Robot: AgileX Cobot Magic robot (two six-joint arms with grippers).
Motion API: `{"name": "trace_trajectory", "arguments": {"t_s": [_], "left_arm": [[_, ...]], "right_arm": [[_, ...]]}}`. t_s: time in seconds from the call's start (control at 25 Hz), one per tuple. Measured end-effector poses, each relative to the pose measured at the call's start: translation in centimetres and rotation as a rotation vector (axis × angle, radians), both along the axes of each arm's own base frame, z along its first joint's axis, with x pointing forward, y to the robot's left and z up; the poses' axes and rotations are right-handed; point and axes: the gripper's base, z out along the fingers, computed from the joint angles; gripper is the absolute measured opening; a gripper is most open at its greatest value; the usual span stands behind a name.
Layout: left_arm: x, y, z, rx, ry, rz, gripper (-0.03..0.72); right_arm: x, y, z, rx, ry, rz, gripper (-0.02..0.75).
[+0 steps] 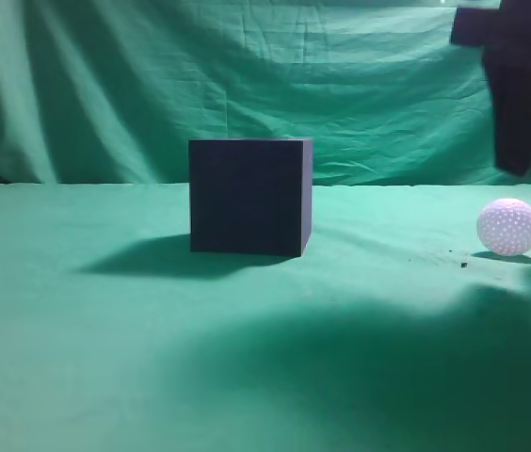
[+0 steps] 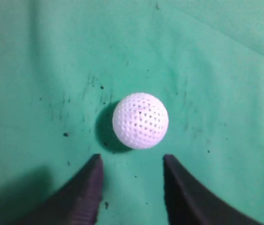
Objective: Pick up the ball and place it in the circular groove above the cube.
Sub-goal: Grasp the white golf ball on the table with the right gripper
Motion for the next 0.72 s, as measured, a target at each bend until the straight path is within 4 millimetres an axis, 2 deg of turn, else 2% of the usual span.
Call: {"name": "trace_trajectory", "arguments": {"t_s": [0.16, 0.24, 0.48, 0.68, 0.72], "left_arm": [[0.0, 0.0, 0.0, 0.0, 0.0, 0.0, 0.0], [0.0, 0.0, 0.0, 0.0, 0.0, 0.0, 0.0], [0.0, 0.0, 0.0, 0.0, 0.0, 0.0, 0.0], [0.0, 0.0, 0.0, 0.0, 0.0, 0.0, 0.0], [0.0, 0.0, 0.0, 0.0, 0.0, 0.0, 0.0]], "right_arm": [[1.2, 0.5, -1.4, 0.01, 0.008, -0.054, 0.53], [1.6, 0.7, -2.1, 0.016, 0.009, -0.083, 0.591], [2.6, 1.1, -4.2, 0.017, 0.02, -0.117, 0.577], [3.1, 1.3, -5.1, 0.022, 0.014, -0.13, 0.577], [3.1, 1.3, -5.2, 0.023, 0.015, -0.135, 0.524]]}}
